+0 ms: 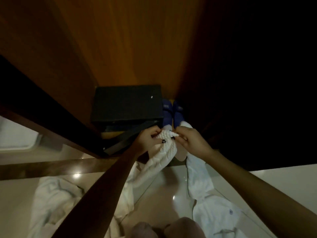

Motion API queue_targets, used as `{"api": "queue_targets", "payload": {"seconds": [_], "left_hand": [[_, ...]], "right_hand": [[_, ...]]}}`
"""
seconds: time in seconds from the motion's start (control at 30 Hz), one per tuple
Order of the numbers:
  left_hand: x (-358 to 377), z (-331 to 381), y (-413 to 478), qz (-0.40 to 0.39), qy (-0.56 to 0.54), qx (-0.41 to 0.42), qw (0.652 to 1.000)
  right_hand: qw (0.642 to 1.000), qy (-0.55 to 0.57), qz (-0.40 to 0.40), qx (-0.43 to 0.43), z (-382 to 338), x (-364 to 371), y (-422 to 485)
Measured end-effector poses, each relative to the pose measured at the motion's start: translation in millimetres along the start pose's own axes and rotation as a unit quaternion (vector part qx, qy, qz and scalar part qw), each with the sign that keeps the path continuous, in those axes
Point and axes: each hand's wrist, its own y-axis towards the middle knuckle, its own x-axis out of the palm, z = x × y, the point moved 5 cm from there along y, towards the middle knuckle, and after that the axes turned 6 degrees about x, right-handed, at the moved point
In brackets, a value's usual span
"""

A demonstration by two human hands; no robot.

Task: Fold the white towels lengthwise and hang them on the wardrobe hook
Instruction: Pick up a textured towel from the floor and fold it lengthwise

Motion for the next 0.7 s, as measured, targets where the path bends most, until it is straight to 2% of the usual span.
{"api": "queue_targets", "payload": {"seconds": [0.07, 0.17, 0.3, 0.47, 0.6, 0.7], "left_hand": [[-28.2, 59.9, -4.7, -0.016, -0.009, -0.012, 1.000], [-67.2, 159.4, -18.7, 0.006, -0.002, 0.024, 1.000], [-111.0, 294.0, -40.0, 0.058, 0.033, 0.095, 0.993], [-155.4, 448.8, -60.6, 0.118, 0.055, 0.210, 0.969], [-175.6, 534.3, -64.4, 0.102, 0.030, 0.243, 0.964], [-177.4, 581.2, -71.0, 0.049, 0.028, 0.259, 0.964]], "right_hand": [[1.000, -0.018, 0.011, -0.007, -41.3, -47.8, -2.4], [0.998, -0.033, 0.044, -0.025, -104.2, -118.6, -7.1], [0.993, -0.031, 0.111, -0.037, -182.5, -217.3, -20.2], [0.973, -0.012, 0.207, -0.102, -274.8, -329.0, -45.8], [0.944, -0.042, 0.285, -0.162, -331.6, -394.9, -66.4], [0.920, -0.094, 0.319, -0.208, -367.4, -426.1, -80.9]]}}
